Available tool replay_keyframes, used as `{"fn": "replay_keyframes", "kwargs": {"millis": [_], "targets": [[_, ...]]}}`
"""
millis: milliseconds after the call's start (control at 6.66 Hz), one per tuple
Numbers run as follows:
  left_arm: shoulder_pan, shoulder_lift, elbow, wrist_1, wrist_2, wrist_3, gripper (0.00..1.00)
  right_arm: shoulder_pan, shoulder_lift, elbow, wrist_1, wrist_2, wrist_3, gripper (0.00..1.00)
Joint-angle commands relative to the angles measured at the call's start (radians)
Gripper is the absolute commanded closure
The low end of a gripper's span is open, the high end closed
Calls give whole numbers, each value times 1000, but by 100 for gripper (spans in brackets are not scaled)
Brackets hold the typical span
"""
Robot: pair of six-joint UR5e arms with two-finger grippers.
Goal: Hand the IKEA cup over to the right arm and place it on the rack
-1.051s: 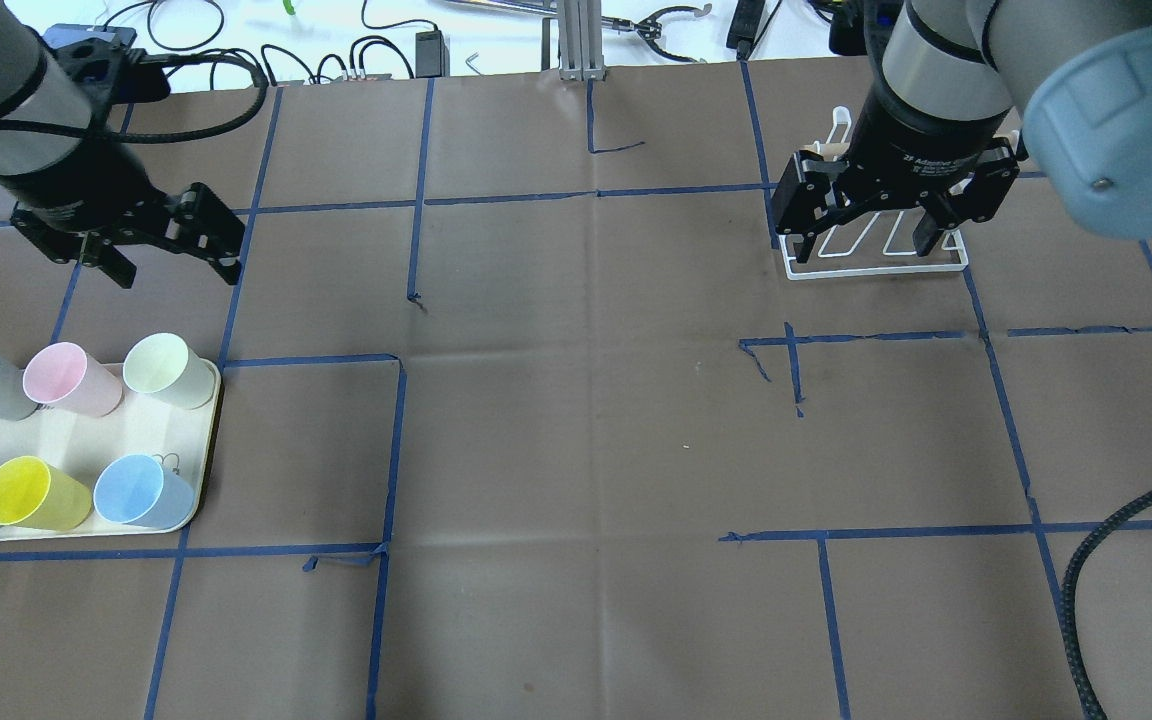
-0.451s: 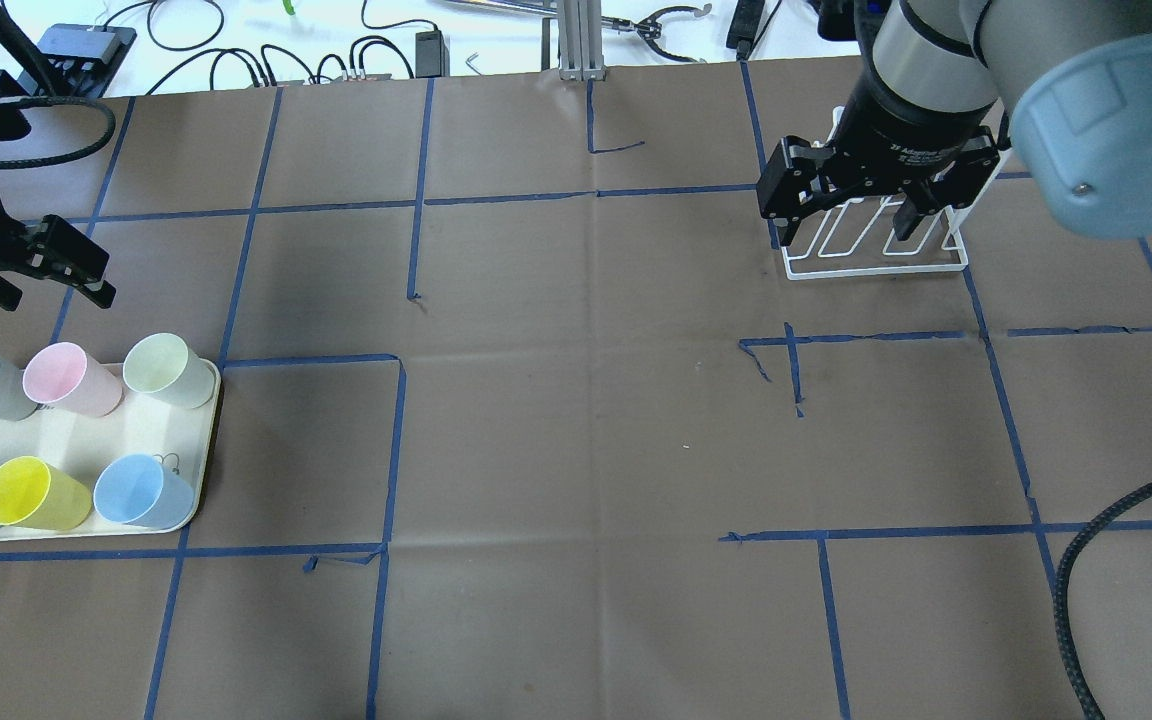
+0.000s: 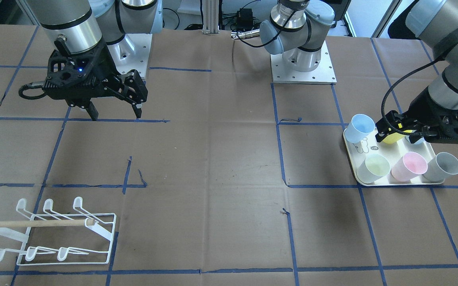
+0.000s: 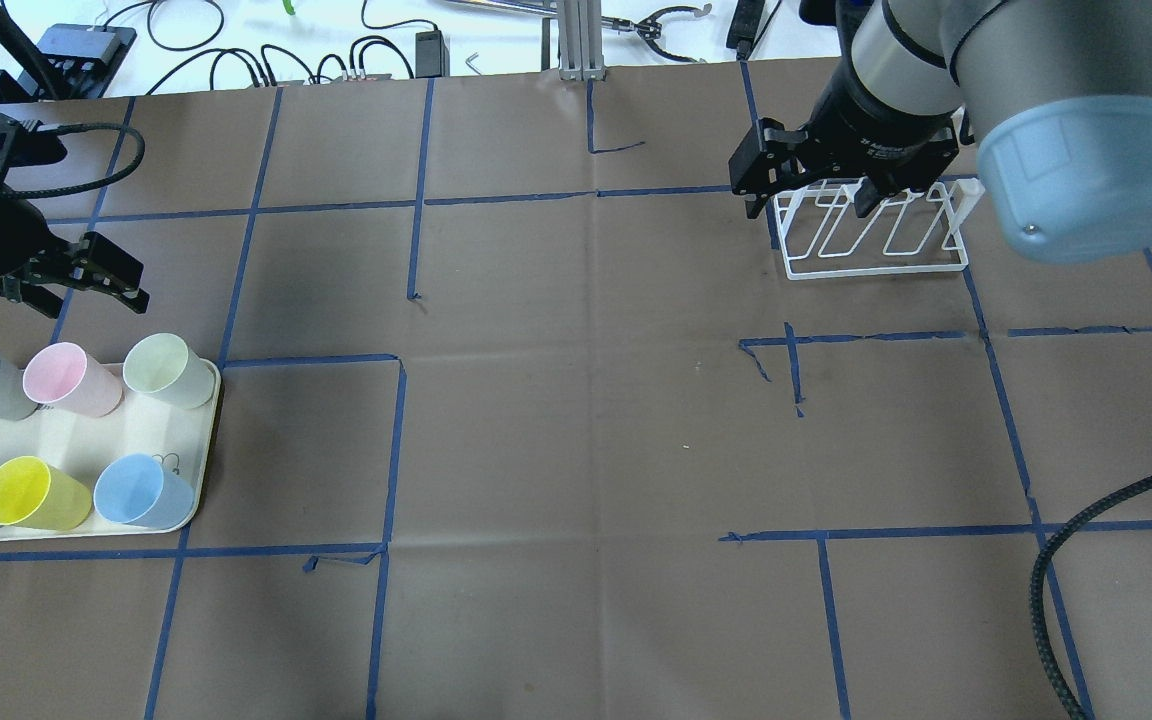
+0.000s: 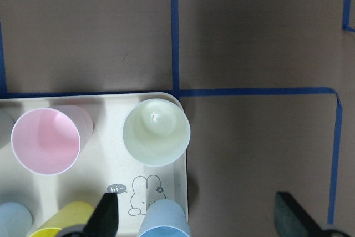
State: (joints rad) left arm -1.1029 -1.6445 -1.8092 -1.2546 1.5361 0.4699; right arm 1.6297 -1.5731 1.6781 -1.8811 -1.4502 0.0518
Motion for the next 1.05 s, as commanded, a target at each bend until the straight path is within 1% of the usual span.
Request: {"fn": "replay_keyframes", "kwargs": {"millis": [0,150,300,451,601,751,901], "targets": [[-5,-52,-93,169,-1,-16,1,-1,2,102,-267,117,28,1],[-9,-82,-110,197,2,-43,1,1,1,144,-373,161,96,1],[-14,-110,-111,207,4,-45,1,1,-1,191,-480,180,187,1],[-15,-145,-114,228,6,-45,1,-1,2,236,-618,314,297,1],[-17,-167,-119,251,6,-45,1,2,14,280,-742,365,468,1],[-17,-170,-136,256,9,-48,1,4,39,331,-909,379,629,1],[-17,-170,-156,257,9,-50,1,4,39,388,-1041,431,808,1]]}}
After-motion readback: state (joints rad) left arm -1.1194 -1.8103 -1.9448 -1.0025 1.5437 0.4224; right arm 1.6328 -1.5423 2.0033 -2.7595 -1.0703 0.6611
